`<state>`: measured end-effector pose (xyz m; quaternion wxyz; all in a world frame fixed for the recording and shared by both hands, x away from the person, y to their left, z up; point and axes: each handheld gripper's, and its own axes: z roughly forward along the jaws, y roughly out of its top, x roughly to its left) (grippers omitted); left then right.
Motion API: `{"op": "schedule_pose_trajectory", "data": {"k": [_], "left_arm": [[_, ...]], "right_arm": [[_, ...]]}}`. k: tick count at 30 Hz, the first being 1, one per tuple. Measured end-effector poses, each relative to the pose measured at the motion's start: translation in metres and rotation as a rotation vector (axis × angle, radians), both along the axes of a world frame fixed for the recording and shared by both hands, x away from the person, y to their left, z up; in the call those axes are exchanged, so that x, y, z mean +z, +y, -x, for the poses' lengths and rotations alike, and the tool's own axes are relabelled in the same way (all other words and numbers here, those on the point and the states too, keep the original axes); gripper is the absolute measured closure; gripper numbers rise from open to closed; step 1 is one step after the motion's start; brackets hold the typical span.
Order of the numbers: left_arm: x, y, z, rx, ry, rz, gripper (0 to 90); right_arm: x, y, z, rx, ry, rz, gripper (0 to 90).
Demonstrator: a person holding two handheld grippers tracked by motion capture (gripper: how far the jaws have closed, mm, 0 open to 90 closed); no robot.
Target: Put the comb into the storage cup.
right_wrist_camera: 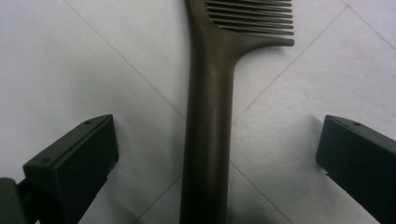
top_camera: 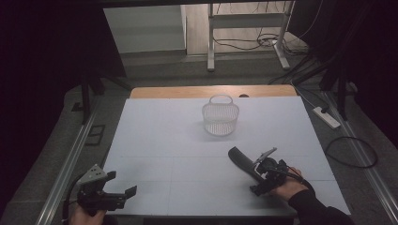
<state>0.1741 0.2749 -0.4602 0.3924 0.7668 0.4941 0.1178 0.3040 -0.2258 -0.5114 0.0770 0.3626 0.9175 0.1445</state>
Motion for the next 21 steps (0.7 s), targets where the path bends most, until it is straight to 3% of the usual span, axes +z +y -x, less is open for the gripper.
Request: {"op": "schedule_pose_trajectory", "data": {"k": [7,14,19,21], "left_arm": [[0.000,0.000,0.000,-0.001,0.000,0.000,1.6],[0.000,0.000,0.000,-0.002,0.001,-0.002,1.6],[0.000,-0.001,0.000,-0.003,0.001,-0.004,1.7],[0.000,-0.001,0.000,-0.004,0.000,-0.005,1.7]], "right_arm": [[0.002,0.003,0.000,-0.011,0.017,0.019,3.2],[0.013,0.007,0.003,0.048,0.020,0.003,41.7],[0.016,0.006,0.001,0.046,0.018,-0.010,69.7],[0.016,0.006,0.000,0.045,0.021,-0.007,71.8]]}}
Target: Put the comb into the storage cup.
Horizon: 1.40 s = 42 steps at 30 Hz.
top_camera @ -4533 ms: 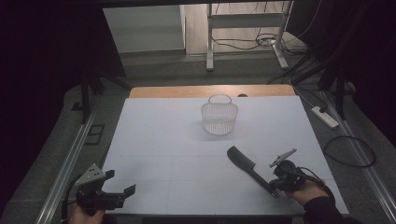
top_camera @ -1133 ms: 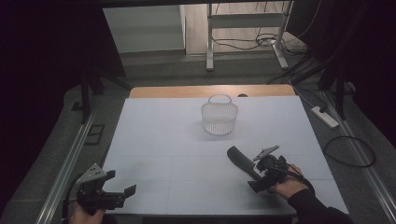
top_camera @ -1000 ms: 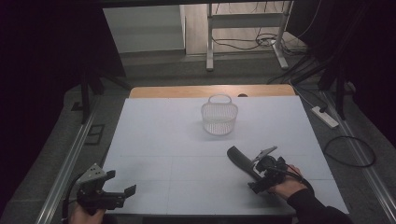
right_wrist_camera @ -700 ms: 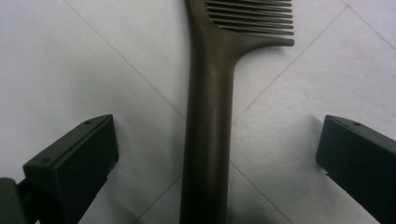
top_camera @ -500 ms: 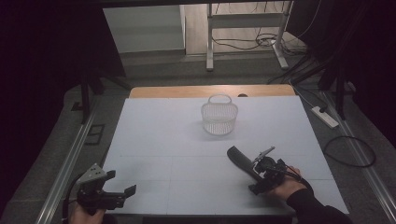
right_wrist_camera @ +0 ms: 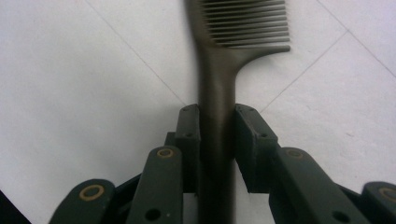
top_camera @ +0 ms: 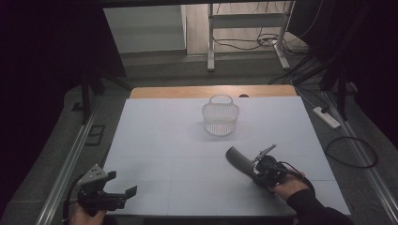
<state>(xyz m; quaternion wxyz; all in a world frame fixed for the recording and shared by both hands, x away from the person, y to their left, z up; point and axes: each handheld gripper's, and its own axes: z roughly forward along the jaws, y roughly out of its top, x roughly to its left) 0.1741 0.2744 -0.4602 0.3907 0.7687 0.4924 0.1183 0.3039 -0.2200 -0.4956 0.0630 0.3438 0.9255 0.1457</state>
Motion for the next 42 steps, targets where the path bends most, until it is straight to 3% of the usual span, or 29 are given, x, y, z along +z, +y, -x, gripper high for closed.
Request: {"op": "schedule_pose_trajectory", "data": {"k": [9,20,37,42], "left_arm": [[0.000,-0.001,0.000,-0.003,0.000,-0.005,1.0],[0.000,0.000,-0.004,-0.043,0.020,0.029,0.0],[0.007,-0.006,-0.022,-0.109,-0.051,0.040,0.0],[0.007,-0.009,-0.031,-0.127,-0.049,0.046,0.0]], "right_arm": [[0.000,0.000,0.001,0.006,-0.009,0.002,72.2],[0.003,0.000,0.003,0.009,-0.036,-0.017,72.3],[0.017,-0.004,0.010,0.052,-0.125,-0.119,72.2],[0.021,-0.006,0.011,0.053,-0.147,-0.154,72.2]]}}
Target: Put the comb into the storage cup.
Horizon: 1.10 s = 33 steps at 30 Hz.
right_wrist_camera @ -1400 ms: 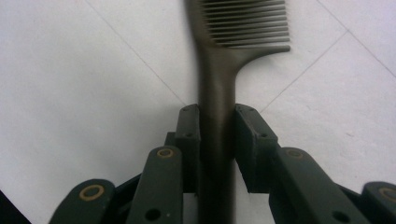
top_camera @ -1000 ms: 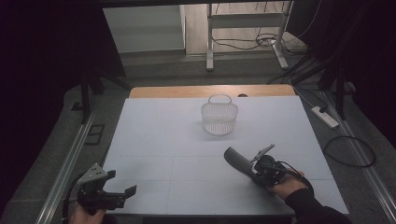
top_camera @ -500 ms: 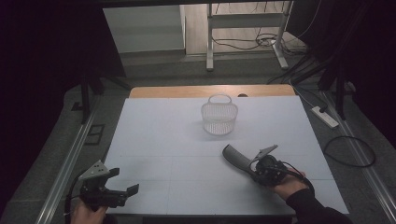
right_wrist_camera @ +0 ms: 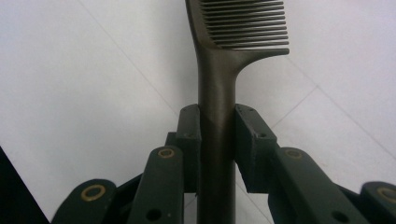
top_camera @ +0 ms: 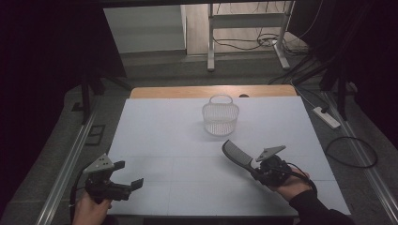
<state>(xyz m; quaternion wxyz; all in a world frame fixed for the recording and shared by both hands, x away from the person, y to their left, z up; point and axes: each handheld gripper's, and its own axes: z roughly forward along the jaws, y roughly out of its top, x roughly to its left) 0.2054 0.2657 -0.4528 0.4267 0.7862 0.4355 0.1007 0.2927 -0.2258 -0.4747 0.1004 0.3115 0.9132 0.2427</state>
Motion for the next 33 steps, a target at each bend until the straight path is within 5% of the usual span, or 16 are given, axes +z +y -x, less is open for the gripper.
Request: {"op": "schedule_pose_trajectory", "data": {"k": [12,33], "left_arm": [[0.007,-0.011,-0.019,-0.052,-0.006,0.056,0.0],[0.028,-0.048,-0.064,-0.130,-0.010,0.075,0.0]], "right_arm": [[0.010,0.000,0.005,0.019,-0.061,-0.062,72.3],[0.022,-0.001,0.012,0.046,-0.193,-0.117,72.2]]}}
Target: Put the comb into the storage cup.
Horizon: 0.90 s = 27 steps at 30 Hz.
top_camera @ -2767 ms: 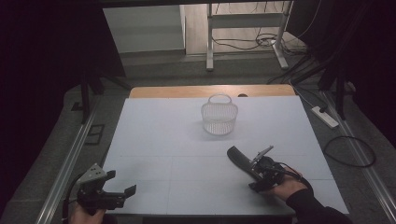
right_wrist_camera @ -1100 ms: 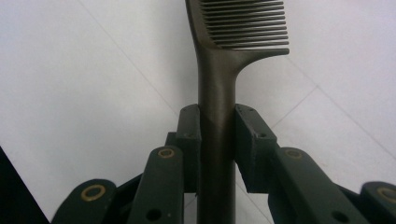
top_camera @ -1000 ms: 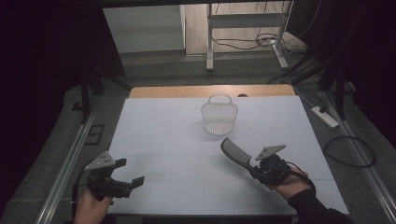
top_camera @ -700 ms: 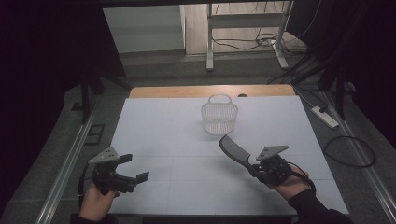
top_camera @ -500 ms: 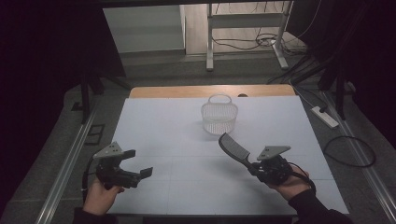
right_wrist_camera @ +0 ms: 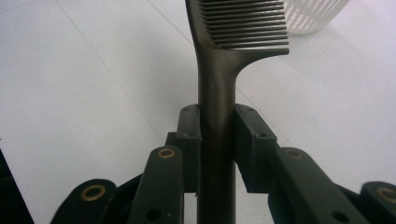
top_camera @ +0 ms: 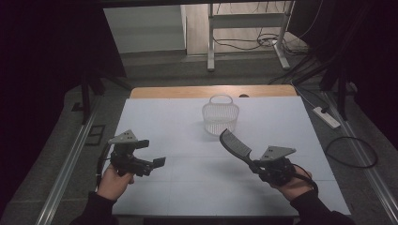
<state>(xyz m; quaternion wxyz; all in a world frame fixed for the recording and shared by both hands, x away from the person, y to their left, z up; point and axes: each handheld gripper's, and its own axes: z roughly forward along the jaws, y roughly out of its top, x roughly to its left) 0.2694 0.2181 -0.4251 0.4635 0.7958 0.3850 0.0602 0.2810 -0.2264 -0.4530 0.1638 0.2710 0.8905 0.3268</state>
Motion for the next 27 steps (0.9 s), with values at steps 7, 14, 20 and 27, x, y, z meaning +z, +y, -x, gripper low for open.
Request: {"op": "schedule_pose_trajectory", "data": {"k": [7,14,20,27], "left_arm": [[0.002,-0.010,-0.014,-0.023,-0.003,0.000,0.0],[0.003,-0.016,-0.025,-0.034,0.004,0.023,0.0],[0.007,-0.023,-0.034,-0.054,0.004,0.035,0.0],[0.013,-0.032,-0.044,-0.067,0.007,0.055,0.0]], "right_arm": [[0.001,0.002,0.001,0.006,-0.030,0.007,72.2],[0.003,0.003,0.003,0.016,-0.056,0.002,72.3],[0.005,0.004,0.004,0.019,-0.075,-0.006,72.2],[0.007,0.006,0.004,0.023,-0.102,-0.012,72.3]]}}
